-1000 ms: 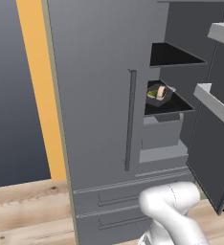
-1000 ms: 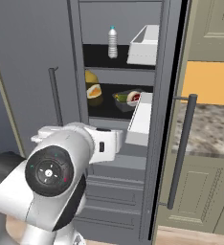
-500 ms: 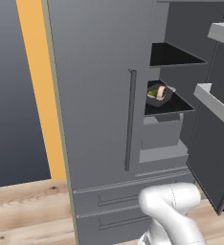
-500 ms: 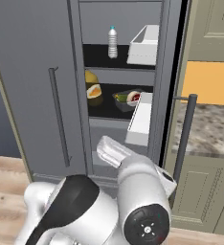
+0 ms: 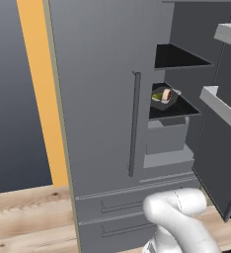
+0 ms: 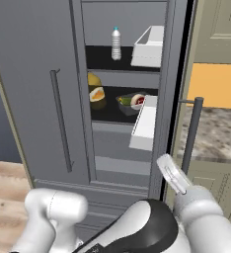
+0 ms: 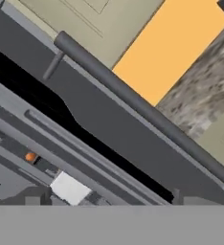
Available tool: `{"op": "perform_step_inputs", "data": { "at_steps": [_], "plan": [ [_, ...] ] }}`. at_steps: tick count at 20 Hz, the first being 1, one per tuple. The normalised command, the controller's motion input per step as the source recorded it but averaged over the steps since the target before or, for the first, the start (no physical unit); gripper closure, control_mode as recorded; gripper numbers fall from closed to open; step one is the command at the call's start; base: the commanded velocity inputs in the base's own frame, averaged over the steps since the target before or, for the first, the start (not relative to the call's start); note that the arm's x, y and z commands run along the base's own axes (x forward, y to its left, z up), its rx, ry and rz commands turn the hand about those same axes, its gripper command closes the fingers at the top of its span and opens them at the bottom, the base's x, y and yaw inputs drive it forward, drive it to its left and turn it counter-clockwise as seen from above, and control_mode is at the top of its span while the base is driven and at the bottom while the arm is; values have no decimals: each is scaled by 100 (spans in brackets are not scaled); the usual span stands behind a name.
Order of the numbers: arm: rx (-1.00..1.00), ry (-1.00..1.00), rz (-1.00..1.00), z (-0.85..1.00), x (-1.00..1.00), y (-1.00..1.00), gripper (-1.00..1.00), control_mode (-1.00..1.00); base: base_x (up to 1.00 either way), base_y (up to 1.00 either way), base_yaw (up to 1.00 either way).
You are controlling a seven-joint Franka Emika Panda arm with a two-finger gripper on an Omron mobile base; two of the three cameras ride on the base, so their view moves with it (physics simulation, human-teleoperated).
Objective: Place the tupperware on the second highest shelf of the fridge. Make space for the tupperware among the existing items by rearranging them on the shelves if needed. Close the fridge door when finished.
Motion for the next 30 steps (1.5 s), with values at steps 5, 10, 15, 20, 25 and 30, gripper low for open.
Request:
{"op": "perform_step_inputs", "data": {
  "at_steps": [5,10,15,20,25,30],
  "plan": [
    [31,3,0,-15,62,-50,-100,-100,0,0,0],
    [30,16,1,-32,81,-39,-100,-100,0,0,0],
    [24,24,12,-66,73,-35,-100,-100,0,0,0],
    [21,11,17,-48,48,-49,-100,-100,0,0,0],
    [21,5,18,-50,55,-17,-100,-100,0,0,0],
    [21,3,18,-48,43,7,-100,-100,0,0,0]
  ]
}}
